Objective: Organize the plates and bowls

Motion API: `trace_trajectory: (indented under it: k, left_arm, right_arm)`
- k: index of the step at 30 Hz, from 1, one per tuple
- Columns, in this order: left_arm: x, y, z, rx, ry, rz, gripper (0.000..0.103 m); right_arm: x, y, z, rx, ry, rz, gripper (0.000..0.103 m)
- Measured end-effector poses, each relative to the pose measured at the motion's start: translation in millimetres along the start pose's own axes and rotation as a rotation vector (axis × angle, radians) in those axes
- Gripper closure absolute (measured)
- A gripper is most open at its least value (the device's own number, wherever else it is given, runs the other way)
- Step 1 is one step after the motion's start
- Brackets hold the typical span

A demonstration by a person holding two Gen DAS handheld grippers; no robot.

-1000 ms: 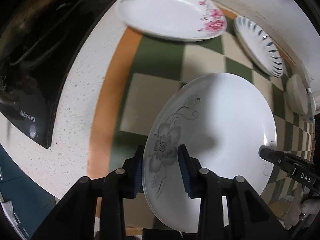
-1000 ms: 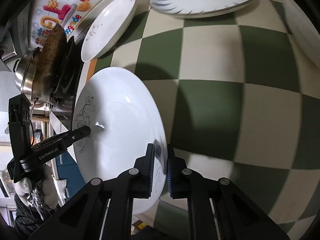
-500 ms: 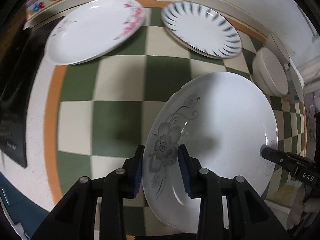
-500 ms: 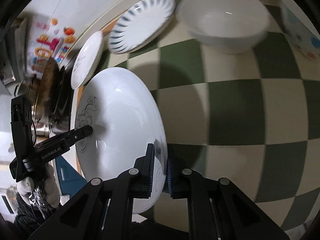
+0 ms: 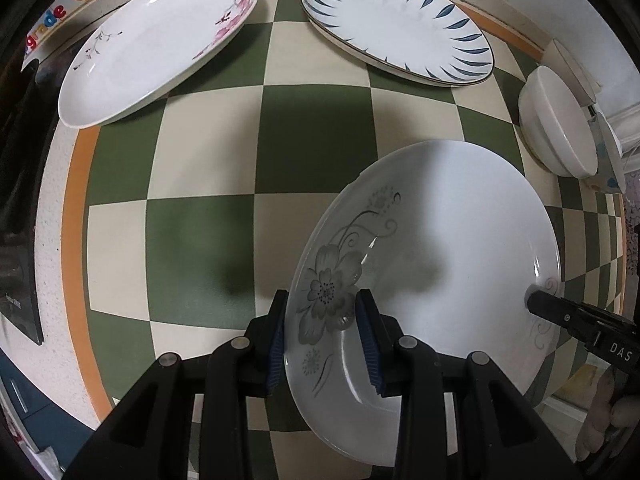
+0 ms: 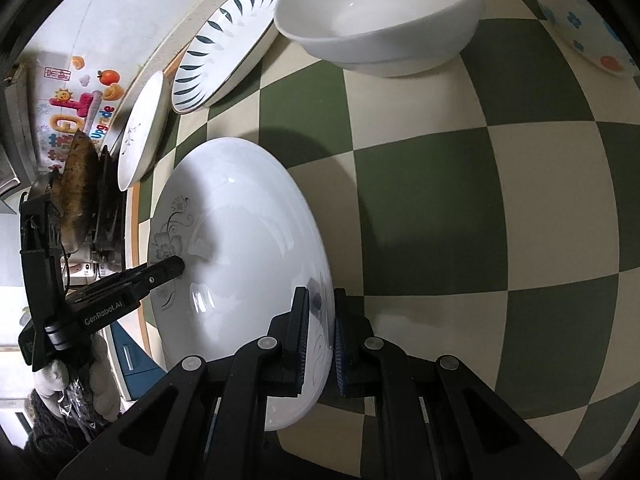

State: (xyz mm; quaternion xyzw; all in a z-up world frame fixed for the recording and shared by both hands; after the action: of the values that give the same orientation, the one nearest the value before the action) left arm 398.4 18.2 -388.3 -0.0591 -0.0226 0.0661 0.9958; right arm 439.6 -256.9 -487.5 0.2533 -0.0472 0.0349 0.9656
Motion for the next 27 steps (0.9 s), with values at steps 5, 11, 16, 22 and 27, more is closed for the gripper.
trace_trajectory:
  k: [5, 11, 16, 22, 27]
  left_arm:
    - [3.5, 11.1, -0.3, -0.014, -0.002, 0.005, 0.072]
    - [3.6, 12.2, -3.1, -0.016, -0.014, -0.015, 0.072]
    - [2.8, 6.8, -4.5, -0.014, -0.007, -0.052, 0.072]
    - [14.6, 28.3, 27.4, -0.066, -0.044, -0.033, 0.072]
    - [43.7, 71.6, 70.2, -0.109, -0.14, 0.078, 0.071]
  right_arm:
    - [1.2, 4.3, -1.4, -0.021, 0.005, -0.001, 0.09]
    - [1.1, 10.3, -1.9, -0.057, 0.0, -0.015, 0.09]
    - [-0.1, 11.5, -2.1, -0.073, 0.001, -0.043, 0.088]
    - [2.3, 14.2, 33.1, -0.112, -0.048, -0.114, 0.086]
    - [25.4, 61.9, 74.4, -0.101, -0.155, -0.063, 0.07]
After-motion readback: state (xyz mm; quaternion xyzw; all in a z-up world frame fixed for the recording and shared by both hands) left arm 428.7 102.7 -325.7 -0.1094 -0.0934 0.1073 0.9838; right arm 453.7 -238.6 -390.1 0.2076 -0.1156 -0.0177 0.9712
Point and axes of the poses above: each gripper's, at about its wrist camera, not at the fingertips, and z roughly against the way its jaws point, y to its left, x to its top, the point moved 1 cm from there along -z, roughly the way its jaws point, and after that the axes turned 11 degrees about z, right-handed, at the moved point
